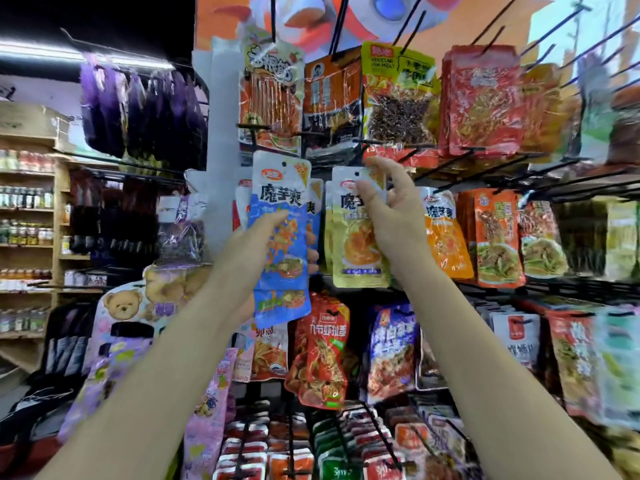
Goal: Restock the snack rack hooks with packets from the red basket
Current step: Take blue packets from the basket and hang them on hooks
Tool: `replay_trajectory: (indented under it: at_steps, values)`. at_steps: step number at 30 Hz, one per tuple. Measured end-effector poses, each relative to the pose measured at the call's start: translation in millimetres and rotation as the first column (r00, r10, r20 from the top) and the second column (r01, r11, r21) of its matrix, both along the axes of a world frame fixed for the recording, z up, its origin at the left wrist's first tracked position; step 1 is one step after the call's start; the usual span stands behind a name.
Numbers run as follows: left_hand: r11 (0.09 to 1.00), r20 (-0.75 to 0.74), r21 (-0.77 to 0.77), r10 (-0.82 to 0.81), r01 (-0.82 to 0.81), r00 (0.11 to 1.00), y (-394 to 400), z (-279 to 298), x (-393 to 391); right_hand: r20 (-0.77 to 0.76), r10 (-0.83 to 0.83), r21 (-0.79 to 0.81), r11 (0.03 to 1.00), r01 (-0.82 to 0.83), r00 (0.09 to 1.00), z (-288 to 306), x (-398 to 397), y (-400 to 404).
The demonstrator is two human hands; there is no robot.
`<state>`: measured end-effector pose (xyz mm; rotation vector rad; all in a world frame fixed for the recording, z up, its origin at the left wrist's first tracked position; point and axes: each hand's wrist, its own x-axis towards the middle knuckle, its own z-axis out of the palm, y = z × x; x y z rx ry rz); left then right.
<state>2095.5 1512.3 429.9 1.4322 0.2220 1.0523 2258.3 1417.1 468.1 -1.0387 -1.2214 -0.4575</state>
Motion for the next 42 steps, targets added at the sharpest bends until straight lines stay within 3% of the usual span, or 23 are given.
replay_trajectory:
  at_steps: [9,14,16,18,20,21,22,24,25,27,32,37,42]
  values:
    - [0.994,0.072,0.032,0.098,-0.100,0.993,-2,0,15,0.006,0.022,-0.020,1.000,-0.022,1.000,19,21,14]
    - [0.998,0.115,0.046,0.026,-0.032,0.993,-8,-3,15,-0.032,0.013,-0.029,0.999,-0.014,0.999,13,34,18]
    - [0.998,0.140,0.040,0.039,-0.045,0.989,-8,-4,16,0.015,-0.090,-0.118,0.989,0.091,0.996,10,38,22]
    - [0.997,0.160,0.020,0.072,-0.077,0.984,-10,-4,18,0.145,-0.288,-0.165,0.936,0.310,0.947,6,38,23]
    - [0.995,0.181,-0.008,0.094,-0.095,0.979,-10,-5,19,0.164,-0.413,-0.051,0.903,0.426,0.896,2,30,18]
    - [0.995,0.189,-0.004,0.101,-0.102,0.977,-10,-5,19,0.140,-0.388,0.011,0.921,0.391,0.911,-1,25,15]
    - [0.994,0.183,0.015,0.106,-0.111,0.977,-10,-4,19,0.098,-0.263,0.020,0.965,0.262,0.960,-3,19,11]
    - [0.990,0.128,0.078,0.110,-0.120,0.986,-10,-5,22,-0.002,0.054,-0.102,0.993,-0.054,0.999,-6,0,9]
    - [0.986,0.096,0.107,0.115,-0.125,0.989,-13,-7,24,-0.007,0.113,-0.154,0.982,-0.112,0.994,-8,-6,12]
    - [0.984,0.059,0.119,0.128,-0.135,0.990,-13,-8,26,0.023,0.093,-0.199,0.976,-0.087,0.995,-9,-11,17]
    - [0.991,0.139,-0.048,0.131,-0.125,0.982,1,-4,2,-0.047,0.109,-0.105,0.988,-0.113,0.993,-5,-3,17]
    - [0.981,0.299,0.058,0.162,-0.187,0.940,6,0,-14,0.131,0.101,-0.070,0.993,-0.093,0.986,4,-16,31]
    - [0.962,0.270,0.086,0.229,-0.260,0.935,20,0,-20,0.080,0.152,-0.086,0.986,-0.145,0.985,19,-15,51]
